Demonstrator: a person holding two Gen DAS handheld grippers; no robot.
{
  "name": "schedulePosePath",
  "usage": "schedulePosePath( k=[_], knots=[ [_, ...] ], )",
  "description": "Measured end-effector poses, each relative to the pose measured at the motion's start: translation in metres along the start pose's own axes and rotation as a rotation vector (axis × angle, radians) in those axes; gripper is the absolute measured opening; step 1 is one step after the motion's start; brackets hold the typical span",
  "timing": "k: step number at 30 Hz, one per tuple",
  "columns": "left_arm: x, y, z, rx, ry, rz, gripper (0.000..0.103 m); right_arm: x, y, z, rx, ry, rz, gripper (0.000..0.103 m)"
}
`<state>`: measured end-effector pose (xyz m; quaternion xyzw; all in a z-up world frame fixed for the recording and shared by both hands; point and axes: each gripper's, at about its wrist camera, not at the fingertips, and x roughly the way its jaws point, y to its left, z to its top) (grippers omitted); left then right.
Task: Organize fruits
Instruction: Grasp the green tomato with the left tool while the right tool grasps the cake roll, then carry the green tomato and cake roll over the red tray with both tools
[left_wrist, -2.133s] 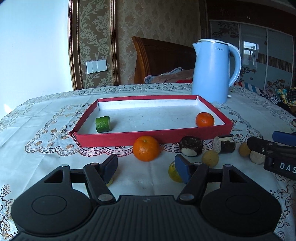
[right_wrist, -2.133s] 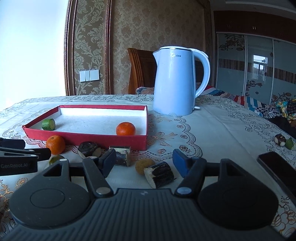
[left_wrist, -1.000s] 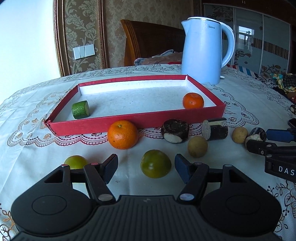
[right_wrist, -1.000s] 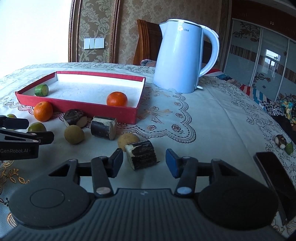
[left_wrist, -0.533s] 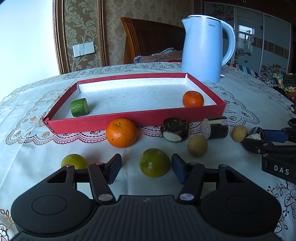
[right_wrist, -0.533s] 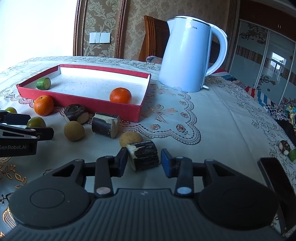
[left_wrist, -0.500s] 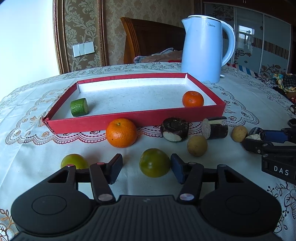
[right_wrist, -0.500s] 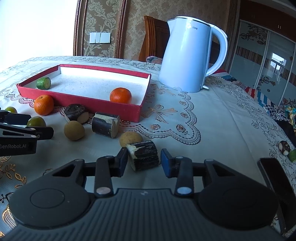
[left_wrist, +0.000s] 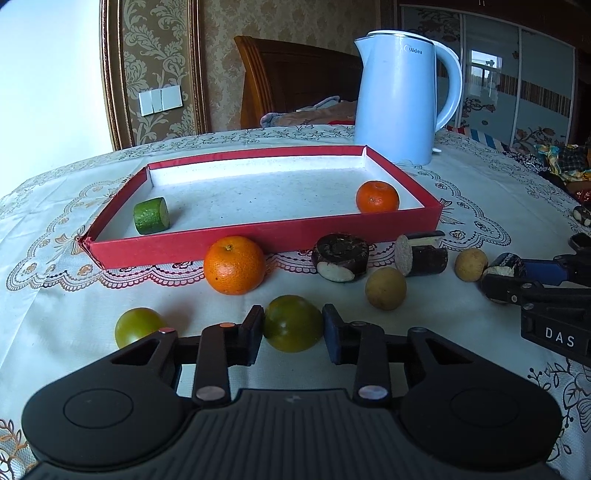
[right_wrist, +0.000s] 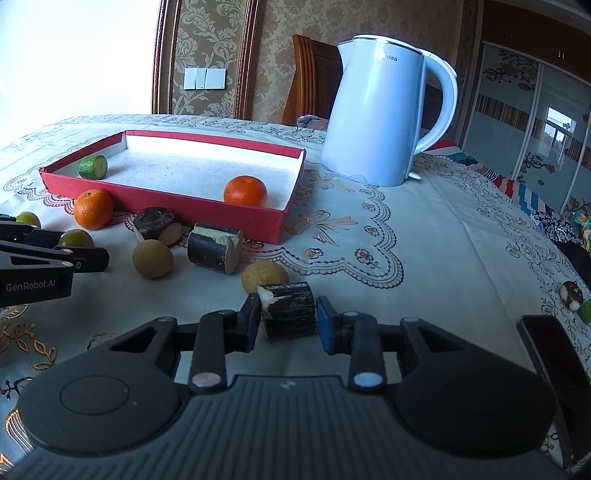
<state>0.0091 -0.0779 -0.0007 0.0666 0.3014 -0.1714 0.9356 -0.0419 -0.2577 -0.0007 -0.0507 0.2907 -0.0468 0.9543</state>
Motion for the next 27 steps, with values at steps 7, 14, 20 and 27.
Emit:
schedulePosePath(
  k=[7, 14, 20, 27],
  knots=[
    [-0.003, 0.005, -0.001, -0.030, -0.012, -0.025, 0.033, -0.007, 0.001, 0.000, 0.016, -0.020, 0.009, 0.030],
    [-0.011, 0.006, -0.003, -0.044, -0.041, 0.003, 0.033, -0.018, 0.001, 0.004, 0.047, -0.075, 0.009, 0.030],
    [-0.025, 0.014, 0.002, -0.069, -0.075, 0.025, 0.033, -0.026, 0.004, 0.014, 0.096, -0.126, 0.029, 0.030],
    [-0.036, 0.034, 0.026, -0.104, -0.142, 0.090, 0.033, -0.022, 0.020, 0.029, 0.113, -0.159, 0.058, 0.030]
  ],
)
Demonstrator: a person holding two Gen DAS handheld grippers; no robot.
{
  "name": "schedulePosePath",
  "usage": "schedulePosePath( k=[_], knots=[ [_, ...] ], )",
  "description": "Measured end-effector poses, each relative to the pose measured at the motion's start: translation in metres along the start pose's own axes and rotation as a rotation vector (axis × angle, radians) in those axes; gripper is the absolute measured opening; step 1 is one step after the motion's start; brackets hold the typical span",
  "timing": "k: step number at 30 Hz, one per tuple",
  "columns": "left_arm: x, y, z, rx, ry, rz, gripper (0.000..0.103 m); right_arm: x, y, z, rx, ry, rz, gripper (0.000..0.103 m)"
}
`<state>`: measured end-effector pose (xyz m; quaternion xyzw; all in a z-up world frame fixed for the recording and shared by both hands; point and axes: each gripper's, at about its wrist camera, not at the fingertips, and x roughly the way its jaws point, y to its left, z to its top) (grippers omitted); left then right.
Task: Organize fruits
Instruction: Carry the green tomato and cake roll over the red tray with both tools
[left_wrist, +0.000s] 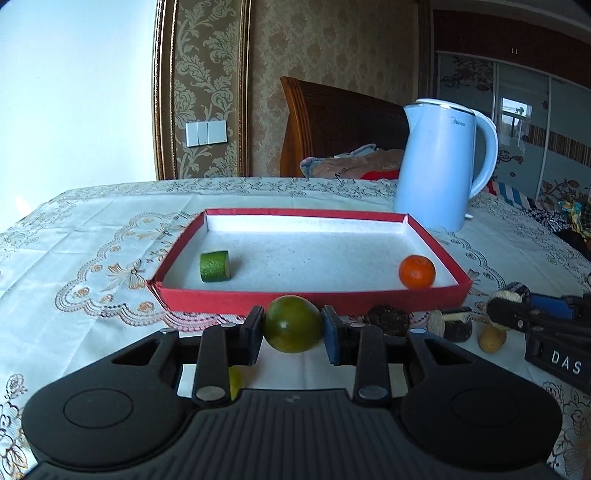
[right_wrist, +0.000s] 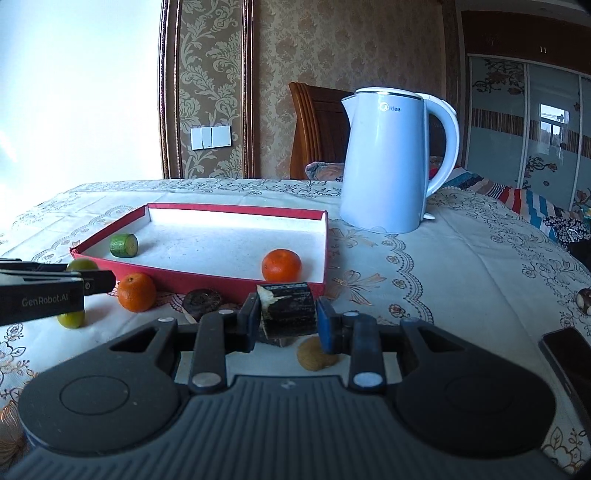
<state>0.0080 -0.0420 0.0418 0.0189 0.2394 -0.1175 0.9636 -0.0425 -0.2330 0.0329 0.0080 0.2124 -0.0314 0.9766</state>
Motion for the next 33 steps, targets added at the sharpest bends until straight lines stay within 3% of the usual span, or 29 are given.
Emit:
schedulePosePath(
  k=[5, 13, 33],
  knots=[
    [0.013, 0.015, 0.020, 0.007, -0.035, 0.079, 0.033, 0.007, 0.012, 0.009, 0.003, -0.015, 0.011, 0.030],
    [0.045, 0.036, 0.028, -0.002, -0.007, 0.173, 0.033, 0.025, 0.029, 0.021, -0.020, -0.018, 0.006, 0.030],
    [0.084, 0.061, 0.028, -0.059, 0.009, 0.183, 0.033, 0.087, 0.049, 0.032, -0.030, 0.016, -0.031, 0.030]
  ],
)
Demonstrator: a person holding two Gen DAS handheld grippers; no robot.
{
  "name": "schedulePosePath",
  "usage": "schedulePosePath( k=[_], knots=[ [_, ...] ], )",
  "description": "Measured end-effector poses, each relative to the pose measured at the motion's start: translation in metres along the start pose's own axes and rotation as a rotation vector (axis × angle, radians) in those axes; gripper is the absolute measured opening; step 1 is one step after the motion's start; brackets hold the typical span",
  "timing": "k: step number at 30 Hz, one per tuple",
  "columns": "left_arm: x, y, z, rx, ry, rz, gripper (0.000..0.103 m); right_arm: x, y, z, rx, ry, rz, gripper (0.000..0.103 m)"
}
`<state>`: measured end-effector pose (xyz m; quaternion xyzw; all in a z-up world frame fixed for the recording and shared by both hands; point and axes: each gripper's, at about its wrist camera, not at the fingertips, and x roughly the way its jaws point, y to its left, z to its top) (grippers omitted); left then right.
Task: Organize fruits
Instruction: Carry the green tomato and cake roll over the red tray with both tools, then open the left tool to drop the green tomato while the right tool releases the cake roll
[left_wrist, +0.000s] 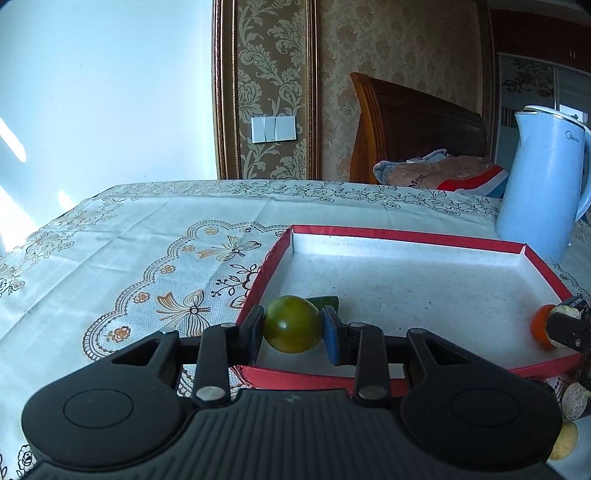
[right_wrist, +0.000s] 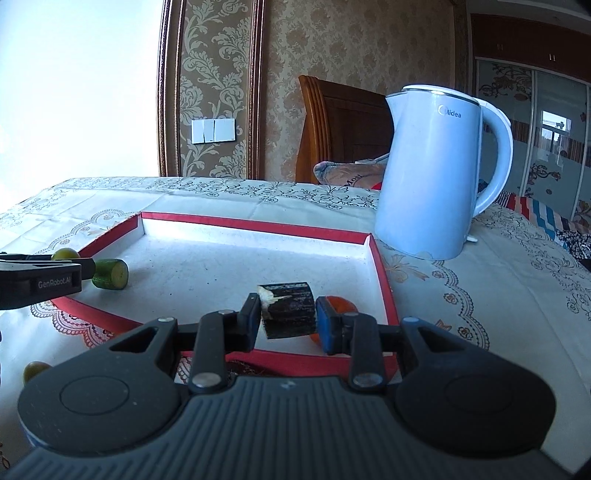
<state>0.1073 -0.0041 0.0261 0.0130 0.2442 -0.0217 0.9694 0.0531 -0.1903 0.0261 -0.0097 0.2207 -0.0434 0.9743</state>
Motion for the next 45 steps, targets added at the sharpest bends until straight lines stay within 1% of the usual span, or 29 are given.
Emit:
schedulePosePath(
  k=[4, 8, 13, 25, 37, 45],
  knots=[
    [0.005, 0.001, -0.003, -0.002, 0.011, 0.003, 0.033, 0.005, -0.001, -0.002, 0.011, 0.003, -0.003, 0.030],
    [0.005, -0.002, -0.005, 0.014, 0.004, 0.006, 0.033, 0.010, -0.002, -0.005, 0.015, 0.008, -0.007, 0.030],
    [0.012, -0.002, -0.008, 0.008, 0.031, -0.008, 0.033, 0.012, -0.003, -0.007, 0.019, 0.010, -0.008, 0.030],
    [0.015, -0.003, -0.010, 0.016, 0.022, 0.000, 0.033, 0.014, -0.004, -0.009, 0.022, 0.004, -0.016, 0.030],
    [0.020, 0.000, -0.011, 0.013, 0.026, -0.002, 0.033, 0.018, 0.004, -0.007, -0.018, 0.005, -0.022, 0.030],
    [0.021, 0.000, -0.011, 0.008, 0.020, -0.003, 0.033, 0.026, 0.003, -0.001, -0.008, 0.027, -0.010, 0.030]
  ],
)
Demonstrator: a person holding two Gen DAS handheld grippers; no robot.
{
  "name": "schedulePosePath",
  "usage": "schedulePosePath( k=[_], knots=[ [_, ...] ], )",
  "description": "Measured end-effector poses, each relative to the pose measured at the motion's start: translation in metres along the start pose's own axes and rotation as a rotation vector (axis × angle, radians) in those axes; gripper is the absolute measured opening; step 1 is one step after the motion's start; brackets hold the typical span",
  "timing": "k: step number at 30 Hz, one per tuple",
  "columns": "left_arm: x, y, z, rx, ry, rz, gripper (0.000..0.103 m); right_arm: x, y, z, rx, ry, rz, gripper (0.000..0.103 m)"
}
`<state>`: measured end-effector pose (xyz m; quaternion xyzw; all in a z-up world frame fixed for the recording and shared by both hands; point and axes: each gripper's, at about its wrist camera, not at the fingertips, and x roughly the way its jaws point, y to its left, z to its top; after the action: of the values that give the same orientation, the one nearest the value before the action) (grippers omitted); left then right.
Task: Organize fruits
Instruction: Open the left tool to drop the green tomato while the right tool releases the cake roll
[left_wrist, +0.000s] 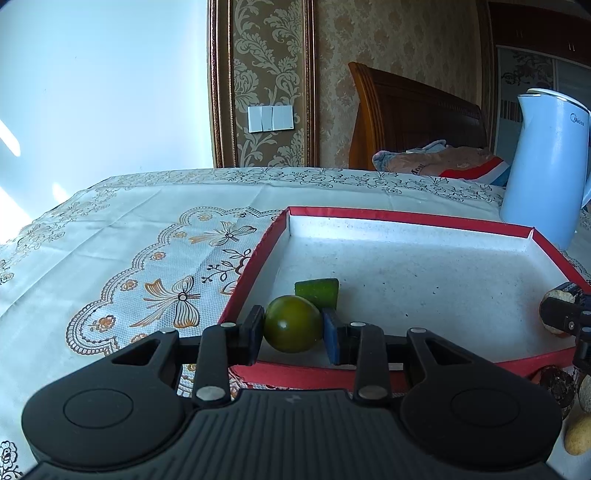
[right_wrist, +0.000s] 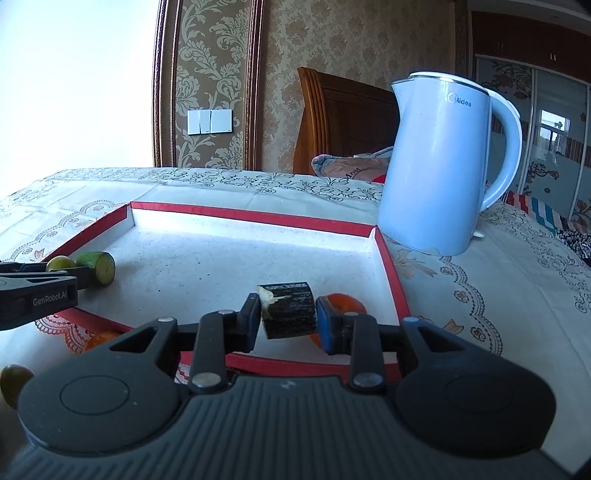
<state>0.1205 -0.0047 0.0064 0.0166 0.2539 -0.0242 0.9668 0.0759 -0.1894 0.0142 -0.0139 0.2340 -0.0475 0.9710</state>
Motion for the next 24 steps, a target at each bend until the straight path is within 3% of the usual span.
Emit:
schedulePosePath(
  k=[24],
  knots=[
    [-0.0034, -0.0056, 0.0046, 0.002, -0.024, -0.013, 0.033, 0.0053, 0.0001, 0.0059, 0.010, -0.002, 0.012, 0.031]
  ],
)
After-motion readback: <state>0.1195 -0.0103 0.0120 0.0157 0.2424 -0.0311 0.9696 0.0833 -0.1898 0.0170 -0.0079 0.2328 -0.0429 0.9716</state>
